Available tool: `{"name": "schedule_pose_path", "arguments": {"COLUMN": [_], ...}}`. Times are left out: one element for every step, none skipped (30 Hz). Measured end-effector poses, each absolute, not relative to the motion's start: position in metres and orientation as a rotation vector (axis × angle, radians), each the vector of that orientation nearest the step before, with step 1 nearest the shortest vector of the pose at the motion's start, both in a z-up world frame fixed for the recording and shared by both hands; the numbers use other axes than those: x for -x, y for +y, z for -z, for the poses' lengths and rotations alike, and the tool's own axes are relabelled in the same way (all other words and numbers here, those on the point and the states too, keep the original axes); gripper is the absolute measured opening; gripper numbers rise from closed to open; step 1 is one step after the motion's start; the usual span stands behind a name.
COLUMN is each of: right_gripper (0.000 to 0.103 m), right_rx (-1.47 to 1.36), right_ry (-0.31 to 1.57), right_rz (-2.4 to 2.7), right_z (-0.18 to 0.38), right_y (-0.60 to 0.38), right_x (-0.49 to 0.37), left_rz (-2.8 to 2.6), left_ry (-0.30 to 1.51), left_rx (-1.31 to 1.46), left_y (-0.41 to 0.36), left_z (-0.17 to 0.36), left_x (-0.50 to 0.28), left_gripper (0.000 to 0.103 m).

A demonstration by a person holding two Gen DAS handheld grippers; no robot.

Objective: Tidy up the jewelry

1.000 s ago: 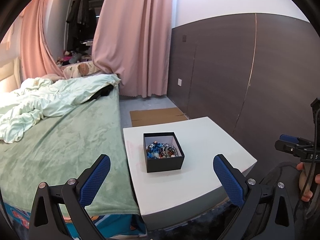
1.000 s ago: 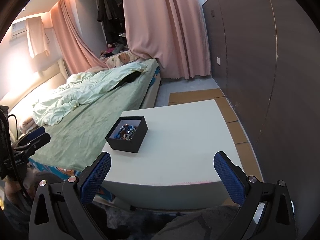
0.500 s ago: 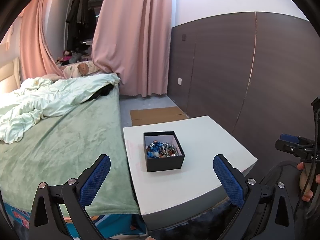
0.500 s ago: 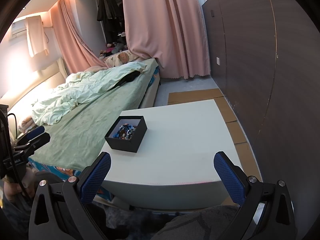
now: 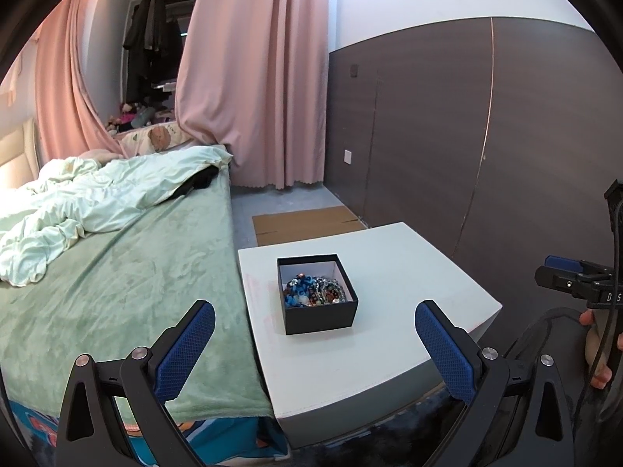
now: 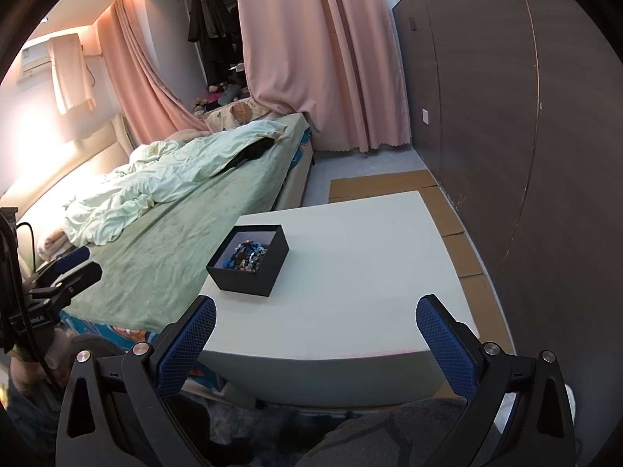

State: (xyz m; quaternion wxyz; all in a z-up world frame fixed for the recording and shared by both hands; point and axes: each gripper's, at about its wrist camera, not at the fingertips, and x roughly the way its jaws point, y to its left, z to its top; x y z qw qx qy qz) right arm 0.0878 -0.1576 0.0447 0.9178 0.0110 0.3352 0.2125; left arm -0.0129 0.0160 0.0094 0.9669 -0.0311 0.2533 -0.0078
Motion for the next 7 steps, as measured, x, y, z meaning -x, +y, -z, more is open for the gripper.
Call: {"name": "schedule_pose_path", "arguments": {"right_gripper": [0.103, 0.103, 0.103, 0.103, 0.103, 0.103, 0.103], "right_rx": [-0.027, -0.028, -0.028, -0.025, -0.023, -0.021, -0.021], "right_ry": [0.689, 0.687, 0.686, 0.685, 0.686, 0.687, 0.689], "right_rz": [-0.438, -0.439, -0.44, -0.443, -0.447, -0.45, -0.452], "right_z": [-0.0444, -0.0442, -0.0442, -0.0441, -0.044, -0.0438, -0.0437], "right_y": [-0.1582, -0.1585, -0.1586, -0.1582, -0.1577, -0.1573, -0.1572], "right_x": [-0.0873, -0.0866, -0.0862, -0.0856, -0.0855, -0.086, -0.0873], "left_rz": [0.014, 0.014, 0.015, 0.017, 0.016, 0.016, 0.015], "left_ry": [0.512, 0.514, 0.515, 0.52, 0.526, 0.528, 0.531], "left_rx": [0.061, 0.06, 0.061, 0.06, 0.057, 0.053, 0.046], "left_y": [0.0162, 0.0163, 0.0162, 0.0162, 0.0159, 0.0151, 0.0144], "left_z": [-0.0101, -0.0103, -0.0101, -0.0101, -0.01, -0.0103, -0.0105], "left_x": [0.0129, 0.0124, 0.0126, 0.012, 0.0111, 0.0103, 0.01], "left_gripper": [0.103, 0.103, 0.103, 0.103, 0.103, 0.103, 0.103]}}
